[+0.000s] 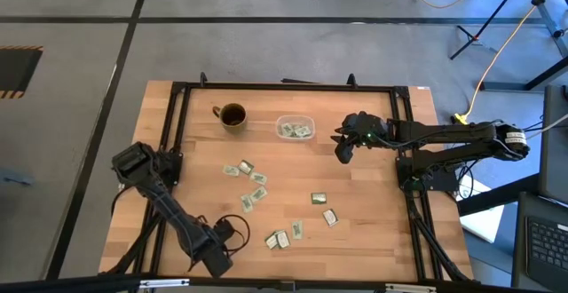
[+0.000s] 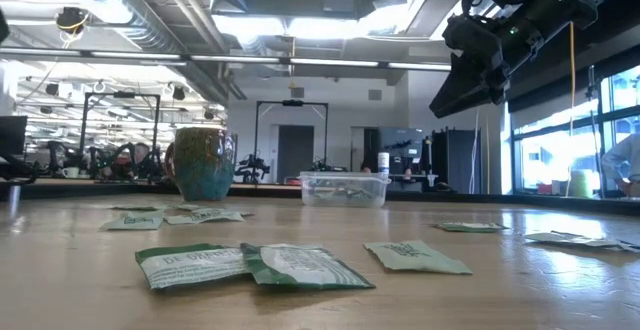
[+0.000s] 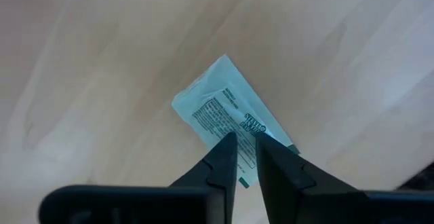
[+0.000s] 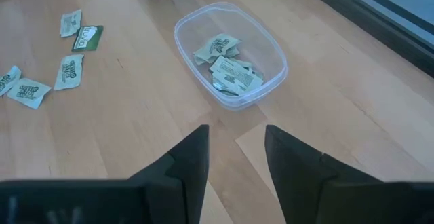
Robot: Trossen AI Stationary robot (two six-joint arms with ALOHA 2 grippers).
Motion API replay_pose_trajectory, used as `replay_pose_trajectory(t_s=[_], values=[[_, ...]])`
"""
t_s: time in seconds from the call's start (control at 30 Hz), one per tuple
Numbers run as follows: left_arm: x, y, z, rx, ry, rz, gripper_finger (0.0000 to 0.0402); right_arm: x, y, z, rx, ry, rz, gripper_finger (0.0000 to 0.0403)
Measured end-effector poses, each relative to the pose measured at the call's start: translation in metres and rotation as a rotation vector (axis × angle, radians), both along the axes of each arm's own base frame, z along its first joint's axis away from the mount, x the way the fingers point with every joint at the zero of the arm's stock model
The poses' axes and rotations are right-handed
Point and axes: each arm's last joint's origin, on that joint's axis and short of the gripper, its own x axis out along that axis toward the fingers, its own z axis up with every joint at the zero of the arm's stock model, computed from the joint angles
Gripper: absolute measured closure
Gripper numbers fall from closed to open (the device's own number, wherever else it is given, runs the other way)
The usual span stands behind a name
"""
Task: Pick and place Stevia / Truvia into bins
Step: Put the stevia packet into the transparent container
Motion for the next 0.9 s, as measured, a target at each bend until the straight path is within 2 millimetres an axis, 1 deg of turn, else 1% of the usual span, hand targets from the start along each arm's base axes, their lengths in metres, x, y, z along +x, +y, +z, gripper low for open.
replay_pose_trajectory(t_s=[0.2, 0.57, 0.67, 0.77, 0.9], values=[[0.008, 0.005, 0.000, -0.008, -0.017, -0.028, 0.0350, 0.000, 0.000, 0.000, -0.001, 0.002, 0.001, 0.0256], [0.013, 0.010, -0.002, 0.001, -0.011, -0.063, 0.0394, -0.001, 0.000, -0.001, 0.000, 0.013, 0.001, 0.0256], [0.014, 0.009, -0.009, -0.011, 0.036, -0.064, 0.0387, -0.001, 0.000, -0.001, 0.001, 0.013, 0.002, 0.0256], [0.014, 0.008, -0.014, -0.021, 0.066, -0.065, 0.0369, -0.001, 0.000, -0.001, 0.001, 0.012, 0.002, 0.0256], [0.016, 0.008, -0.016, -0.033, 0.077, -0.060, 0.0350, -0.001, 0.000, -0.001, 0.001, 0.012, 0.002, 0.0256]])
